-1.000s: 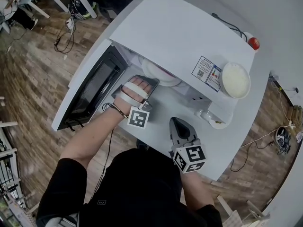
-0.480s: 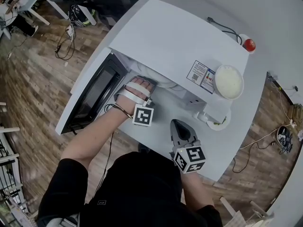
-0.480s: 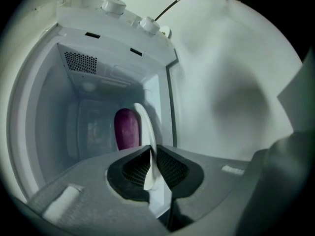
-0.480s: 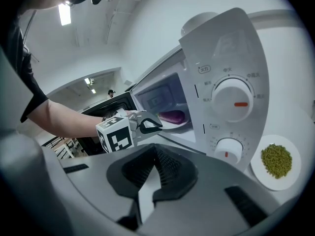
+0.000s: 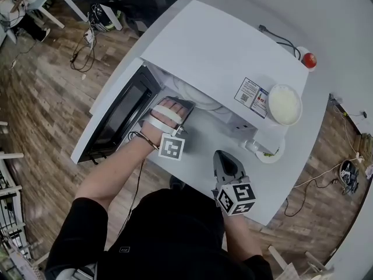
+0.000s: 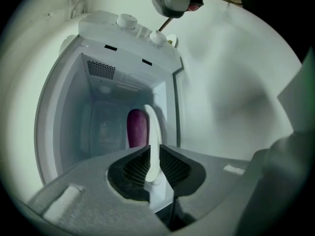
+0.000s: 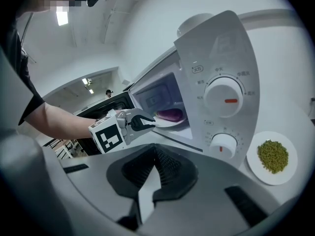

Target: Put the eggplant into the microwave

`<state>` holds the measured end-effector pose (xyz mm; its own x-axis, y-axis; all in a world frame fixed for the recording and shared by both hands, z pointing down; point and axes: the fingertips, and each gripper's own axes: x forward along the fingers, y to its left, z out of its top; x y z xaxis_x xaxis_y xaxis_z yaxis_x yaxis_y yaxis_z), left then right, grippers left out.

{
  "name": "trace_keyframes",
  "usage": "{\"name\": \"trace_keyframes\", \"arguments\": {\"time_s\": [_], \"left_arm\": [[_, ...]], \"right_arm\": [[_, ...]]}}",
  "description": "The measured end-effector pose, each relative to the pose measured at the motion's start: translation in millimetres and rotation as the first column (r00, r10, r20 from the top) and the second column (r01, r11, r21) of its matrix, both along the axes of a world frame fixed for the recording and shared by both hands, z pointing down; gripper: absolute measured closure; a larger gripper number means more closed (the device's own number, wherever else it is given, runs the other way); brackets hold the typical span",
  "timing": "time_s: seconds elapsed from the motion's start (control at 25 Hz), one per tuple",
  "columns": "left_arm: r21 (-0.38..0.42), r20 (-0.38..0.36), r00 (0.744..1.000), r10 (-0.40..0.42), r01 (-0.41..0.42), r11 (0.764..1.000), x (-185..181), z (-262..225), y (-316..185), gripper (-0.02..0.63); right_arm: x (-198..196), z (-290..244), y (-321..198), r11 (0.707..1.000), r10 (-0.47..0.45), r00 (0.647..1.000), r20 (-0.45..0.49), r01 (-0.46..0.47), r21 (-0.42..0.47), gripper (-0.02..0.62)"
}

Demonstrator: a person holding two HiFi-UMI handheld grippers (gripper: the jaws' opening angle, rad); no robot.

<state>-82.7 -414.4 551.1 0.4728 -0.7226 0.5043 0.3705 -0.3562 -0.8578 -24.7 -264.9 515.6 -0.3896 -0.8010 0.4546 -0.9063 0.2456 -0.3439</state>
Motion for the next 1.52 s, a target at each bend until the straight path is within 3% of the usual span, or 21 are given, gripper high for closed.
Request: {"name": "trace_keyframes", "arguments": {"time_s": [0.24, 0.52, 0.72, 1.12, 1.28, 1.4, 1.52], "left_arm": [[0.012, 0.01, 1.0, -0.001, 0.001, 1.0, 3.0, -1.3, -8.8, 0.581], [-0.069, 0.017, 1.0, 0.025, -0.024, 0.997, -1.8, 8.6, 5.2, 0.581], [-0.04, 0.065, 0.998, 0.024, -0.021, 0.999, -10.8, 12.9, -1.3, 0.581], [-0.02, 0.054, 0.998, 0.026, -0.025, 0.999, 3.6, 10.8, -13.9, 0.581], [-0.117, 0.048, 0.999, 0.024, -0.019, 0.993, 8.3, 20.3, -9.5, 0.581], [-0.041, 0.053, 0.998, 0.037, -0.035, 0.999, 13.5, 9.7, -21.2, 0.581], [-0.15, 0.047, 0.998, 0.028, -0.021, 0.988, 15.9, 23.4, -14.7, 0.581]], "right_arm": [[6.9, 3.2, -0.5, 1.0, 0.02, 1.0, 0.004, -0.02, -0.009, 0.58], [15.6, 3.3, -2.8, 0.999, 0.042, 0.999, 0.008, -0.041, -0.015, 0.58], [17.7, 2.4, -4.7, 0.999, 0.05, 0.999, 0.014, -0.05, -0.016, 0.58], [19.0, 7.5, -10.2, 0.999, 0.049, 0.999, 0.016, -0.049, -0.024, 0.58], [19.9, 9.7, -12.0, 0.998, 0.052, 0.998, 0.022, -0.052, -0.028, 0.58], [20.5, 9.8, -13.5, 0.998, 0.055, 0.998, 0.026, -0.054, -0.029, 0.58], [21.2, 10.8, -14.8, 0.998, 0.055, 0.998, 0.026, -0.054, -0.029, 0.58]]}}
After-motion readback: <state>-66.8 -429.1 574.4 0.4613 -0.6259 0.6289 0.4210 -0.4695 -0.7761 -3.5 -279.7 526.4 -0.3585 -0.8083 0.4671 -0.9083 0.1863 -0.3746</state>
